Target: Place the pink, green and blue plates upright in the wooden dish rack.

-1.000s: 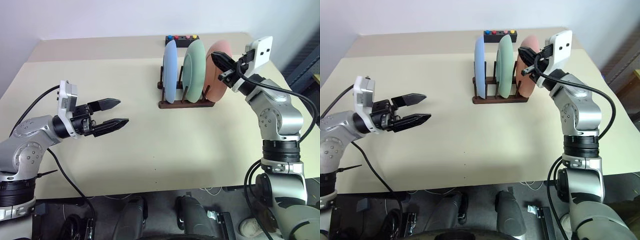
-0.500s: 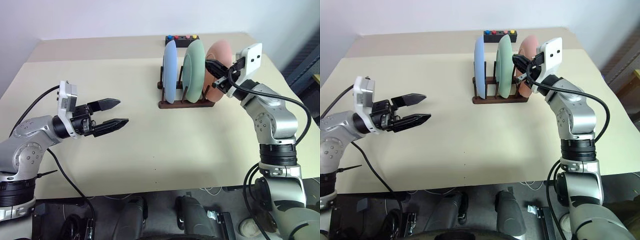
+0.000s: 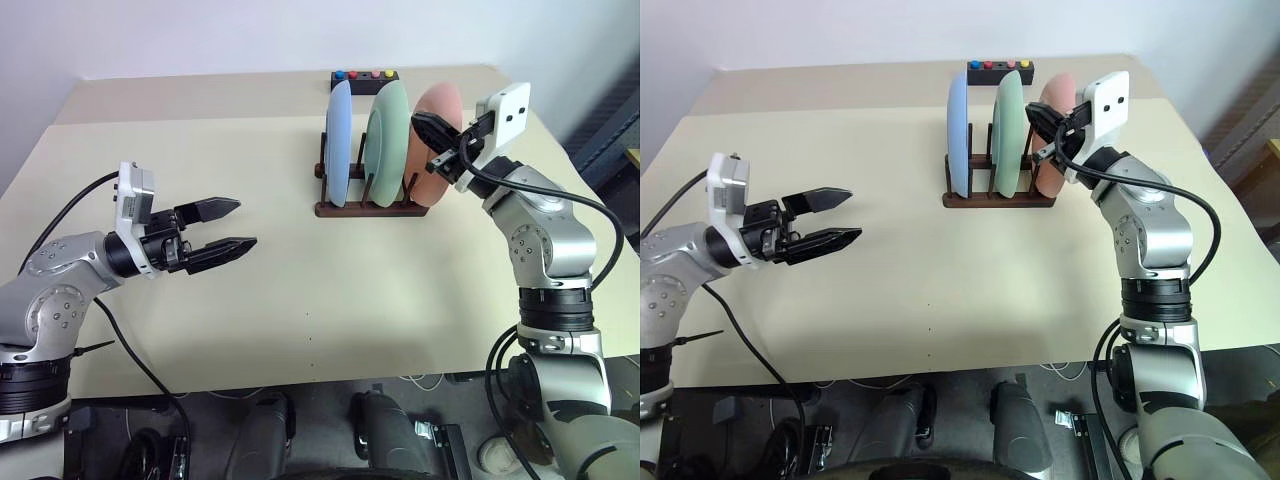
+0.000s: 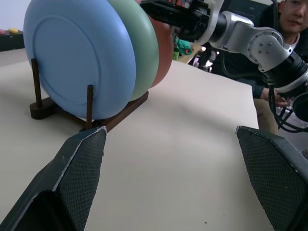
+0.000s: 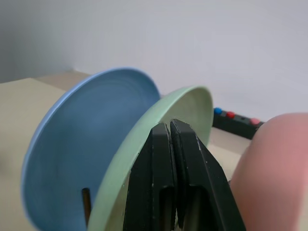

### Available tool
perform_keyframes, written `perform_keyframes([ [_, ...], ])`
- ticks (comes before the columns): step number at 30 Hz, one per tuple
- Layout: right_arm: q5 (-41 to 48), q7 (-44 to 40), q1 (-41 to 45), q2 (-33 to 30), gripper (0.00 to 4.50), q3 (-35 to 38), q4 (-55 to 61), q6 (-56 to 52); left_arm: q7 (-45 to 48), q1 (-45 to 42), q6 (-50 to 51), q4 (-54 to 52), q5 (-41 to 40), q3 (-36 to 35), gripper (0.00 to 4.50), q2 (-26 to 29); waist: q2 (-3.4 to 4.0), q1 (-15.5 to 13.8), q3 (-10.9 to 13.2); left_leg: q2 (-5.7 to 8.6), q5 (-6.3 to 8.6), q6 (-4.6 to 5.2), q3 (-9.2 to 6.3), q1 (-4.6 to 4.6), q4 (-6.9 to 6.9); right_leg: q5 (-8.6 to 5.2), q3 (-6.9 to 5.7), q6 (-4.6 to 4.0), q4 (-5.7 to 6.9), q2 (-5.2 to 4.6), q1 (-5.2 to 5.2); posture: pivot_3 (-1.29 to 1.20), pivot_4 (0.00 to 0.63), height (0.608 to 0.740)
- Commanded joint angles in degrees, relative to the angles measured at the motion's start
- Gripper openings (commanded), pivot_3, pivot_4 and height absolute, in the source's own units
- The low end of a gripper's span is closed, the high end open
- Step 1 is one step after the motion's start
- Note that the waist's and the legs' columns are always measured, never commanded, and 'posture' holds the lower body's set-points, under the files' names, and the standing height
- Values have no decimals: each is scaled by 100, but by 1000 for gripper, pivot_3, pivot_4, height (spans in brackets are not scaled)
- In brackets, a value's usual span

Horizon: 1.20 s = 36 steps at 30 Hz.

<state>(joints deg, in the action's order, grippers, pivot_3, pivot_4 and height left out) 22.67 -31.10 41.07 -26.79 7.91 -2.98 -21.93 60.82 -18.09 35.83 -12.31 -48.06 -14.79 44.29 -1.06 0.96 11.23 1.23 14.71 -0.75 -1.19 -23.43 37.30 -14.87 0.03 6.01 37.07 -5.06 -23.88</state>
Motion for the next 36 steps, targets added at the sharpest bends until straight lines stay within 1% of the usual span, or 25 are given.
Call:
perform_keyframes([
  [1, 59, 83, 245, -3, 288, 304, -79, 246, 3, -1, -38, -132, -45, -174, 4451, 74, 0, -2, 0, 0, 0, 0, 0, 0, 0, 0, 0, 0, 0, 0, 0, 0, 150, 740],
  [3, 416, 65, 417, 104, 837, 602, -52, 364, 3, -9, -48, -123, -33, -170, 4451, 75, 0, -3, 0, 0, 0, 0, 0, 0, 0, 0, 0, 0, 0, 0, 0, 0, 150, 740],
  [5, 862, 36, 598, 209, 1782, 921, 70, 363, -3, -21, -54, -113, -24, -166, 4451, 72, 1, 6, 1, 0, 0, 0, 0, 0, 0, 0, 0, 0, 0, 0, 0, 0, 150, 740],
  [10, 1575, -160, 694, 236, 4293, 1282, 216, 151, -8, -48, -87, -99, 8, -150, 4451, 59, -1, -2, 0, -1, 0, 0, -1, 0, 0, 0, 0, 0, 0, 0, 1, 0, 150, 740],
  [11, 1932, -289, 672, 199, 4465, 1395, 302, -63, -11, -57, -98, -90, 18, -145, 4451, 55, -1, -3, 0, -1, 0, 0, -1, 0, 0, 0, 0, 0, 0, 0, 2, 0, 150, 740],
  [15, 2918, -851, 408, -196, 4465, 1578, 661, -909, -6, -97, -150, -29, 70, -138, 4451, 51, -1, -24, 0, -1, 0, 0, -1, 0, 0, 0, 0, 0, 0, -1, 1, 0, 150, 740],
  [20, 3496, -1855, -456, -1111, 4465, 1336, 1245, -1858, 73, -135, -208, 73, 148, -128, 4451, 64, -1, -27, 0, 0, 1, 2, -2, 0, 2, 0, -1, 0, -6, -3, 8, 0, 150, 740],
  [21, 3392, -2148, -762, -1353, 4465, 1200, 1412, -1910, 99, -158, -238, 110, 179, -116, 4451, 69, -1, -27, 0, -1, 1, 2, -2, 1, 2, 0, -1, 0, -5, -2, 9, 0, 150, 740],
  [23, 2893, -2766, -1430, -1752, 4465, 881, 1729, -1593, 142, -262, -402, 262, 320, -74, 4451, 74, -2, -30, -1, -2, 2, 3, -3, 2, 2, 0, -2, 0, -6, 0, 10, 0, 150, 740],
  [25, 2369, -3083, -1884, -1865, 4465, 701, 1768, -988, 100, -354, -729, 429, 591, -25, 4451, 11, -4, -18, -2, -2, 2, 3, -3, 4, 3, 0, -4, 0, -7, 2, 14, 0, 150, 740],
  [28, 2190, -3208, -2133, -1849, 4465, 640, 1782, -745, 64, -382, -974, 546, 777, -37, 4451, -33, -2, 10, -2, -1, 2, 3, 3, 6, 13, 1, 0, 0, -3, 2, 14, 0, 150, 740],
  [31, 2078, -3218, -2328, -1728, 4465, 602, 1838, -558, 37, -211, -1047, 430, 816, -89, 4451, -37, -3, -17, -2, -3, 2, 3, -2, 7, 11, 1, -2, 0, -2, 2, 14, 0, 150, 740],
  [34, 1925, -3216, -2635, -1679, 4465, 589, 1987, -362, 56, 106, -936, 217, 732, -174, 4451, 29, -3, -29, -2, -3, 2, 3, -3, 6, 11, 1, -2, 0, -6, 1, 17, 0, 150, 740],
  [36, 1932, -3209, -2781, -1713, 4465, 633, 2076, -363, 69, 144, -836, 170, 680, -206, 4451, 115, -3, -34, -3, -3, 3, 5, -5, 8, 13, 1, -2, 0, -7, -1, 21, 0, 150, 740],
])
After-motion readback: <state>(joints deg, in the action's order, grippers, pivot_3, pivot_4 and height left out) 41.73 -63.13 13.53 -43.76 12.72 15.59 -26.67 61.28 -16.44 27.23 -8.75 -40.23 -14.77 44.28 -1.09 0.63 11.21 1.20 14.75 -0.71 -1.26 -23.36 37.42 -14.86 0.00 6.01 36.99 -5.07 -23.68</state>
